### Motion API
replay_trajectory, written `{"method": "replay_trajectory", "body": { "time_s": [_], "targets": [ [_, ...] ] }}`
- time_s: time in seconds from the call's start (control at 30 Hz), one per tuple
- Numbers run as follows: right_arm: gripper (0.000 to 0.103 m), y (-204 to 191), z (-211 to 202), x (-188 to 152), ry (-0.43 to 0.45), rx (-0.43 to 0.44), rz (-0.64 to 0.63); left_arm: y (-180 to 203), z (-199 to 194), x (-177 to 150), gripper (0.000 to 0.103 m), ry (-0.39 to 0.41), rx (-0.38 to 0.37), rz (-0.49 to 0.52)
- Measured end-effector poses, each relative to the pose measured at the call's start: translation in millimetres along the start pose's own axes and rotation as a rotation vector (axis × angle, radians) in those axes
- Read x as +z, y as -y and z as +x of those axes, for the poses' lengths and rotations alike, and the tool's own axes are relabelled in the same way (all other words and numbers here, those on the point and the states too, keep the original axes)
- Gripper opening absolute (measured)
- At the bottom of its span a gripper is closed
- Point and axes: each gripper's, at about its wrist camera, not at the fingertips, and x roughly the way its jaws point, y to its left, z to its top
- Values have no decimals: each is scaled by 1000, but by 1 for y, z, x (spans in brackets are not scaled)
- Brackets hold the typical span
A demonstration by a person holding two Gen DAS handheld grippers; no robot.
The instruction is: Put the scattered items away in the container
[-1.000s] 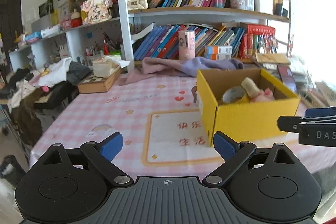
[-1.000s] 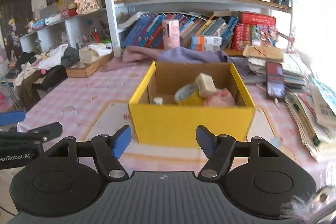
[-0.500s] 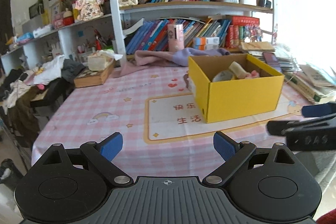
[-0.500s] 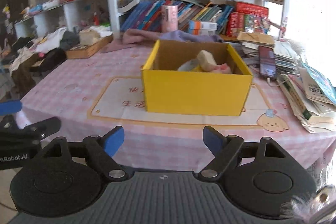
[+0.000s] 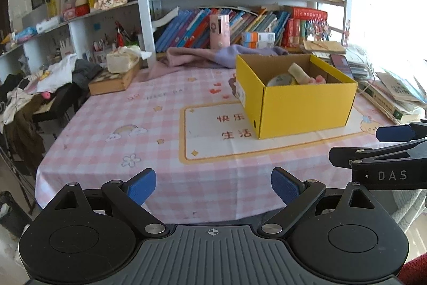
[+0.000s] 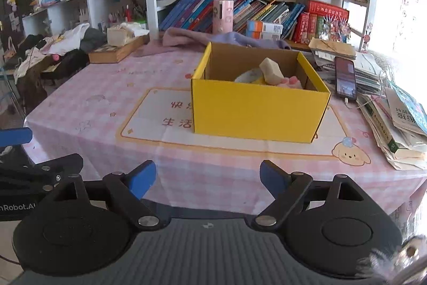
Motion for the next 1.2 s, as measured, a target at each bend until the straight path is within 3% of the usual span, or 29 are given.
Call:
{"method": "replay_trajectory", "body": {
  "time_s": [0.23, 0.53, 1.2],
  "targets": [
    [88, -7, 1, -4, -14, -7, -45, -5, 5, -7, 100, -65, 7, -33],
    [94, -8, 4, -4, -40, 24, -30, -11, -2, -8, 100, -56, 24, -51],
    [96, -7, 8, -2, -43, 39, -20, -14, 0, -6, 100, -64, 46, -54]
  ]
}}
